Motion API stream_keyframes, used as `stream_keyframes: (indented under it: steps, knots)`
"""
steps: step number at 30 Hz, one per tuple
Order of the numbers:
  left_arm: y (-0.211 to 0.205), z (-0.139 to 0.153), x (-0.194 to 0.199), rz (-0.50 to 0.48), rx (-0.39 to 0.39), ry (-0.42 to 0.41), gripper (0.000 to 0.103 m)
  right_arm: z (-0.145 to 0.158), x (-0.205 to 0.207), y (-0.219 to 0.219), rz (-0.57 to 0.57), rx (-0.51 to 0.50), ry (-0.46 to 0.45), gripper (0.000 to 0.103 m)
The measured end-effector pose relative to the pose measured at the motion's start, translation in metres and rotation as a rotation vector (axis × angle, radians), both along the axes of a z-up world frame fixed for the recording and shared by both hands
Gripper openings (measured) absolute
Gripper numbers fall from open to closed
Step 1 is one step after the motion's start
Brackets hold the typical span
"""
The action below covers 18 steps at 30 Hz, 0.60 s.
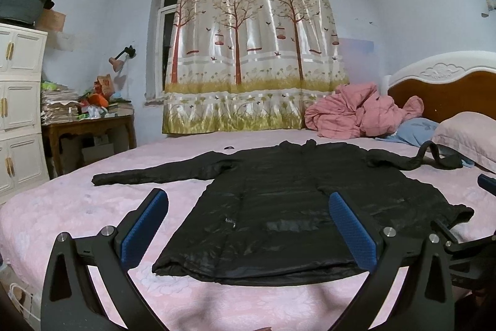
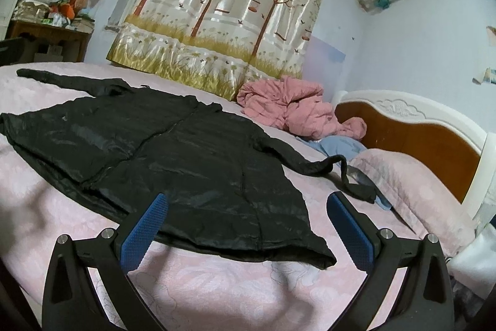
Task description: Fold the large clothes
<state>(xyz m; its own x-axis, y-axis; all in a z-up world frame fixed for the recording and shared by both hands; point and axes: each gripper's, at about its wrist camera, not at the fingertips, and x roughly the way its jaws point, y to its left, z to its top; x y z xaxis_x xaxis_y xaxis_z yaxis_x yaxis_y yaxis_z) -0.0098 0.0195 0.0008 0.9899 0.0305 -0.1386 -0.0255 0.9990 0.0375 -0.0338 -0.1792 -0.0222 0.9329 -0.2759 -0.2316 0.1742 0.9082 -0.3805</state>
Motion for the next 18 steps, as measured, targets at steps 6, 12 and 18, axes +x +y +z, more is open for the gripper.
stream_keyframes:
  steps: [6, 12, 18]
  knots:
    - [-0.0008, -0.0009, -0.0025, -0.002, -0.004, -0.002, 0.103, 0.0008, 0.0022, 0.0008, -0.008, -0.002, 0.015, 0.103]
    - [0.0024, -0.0004, -0.0013, -0.004, -0.03, 0.001, 0.103, 0.0002, 0.0037, 0.0006, -0.007, 0.002, 0.027, 0.103]
    - [0.006, -0.0001, -0.001, -0.009, -0.046, 0.001, 0.103, 0.0025, 0.0077, -0.0023, -0.01, 0.022, 0.038, 0.103]
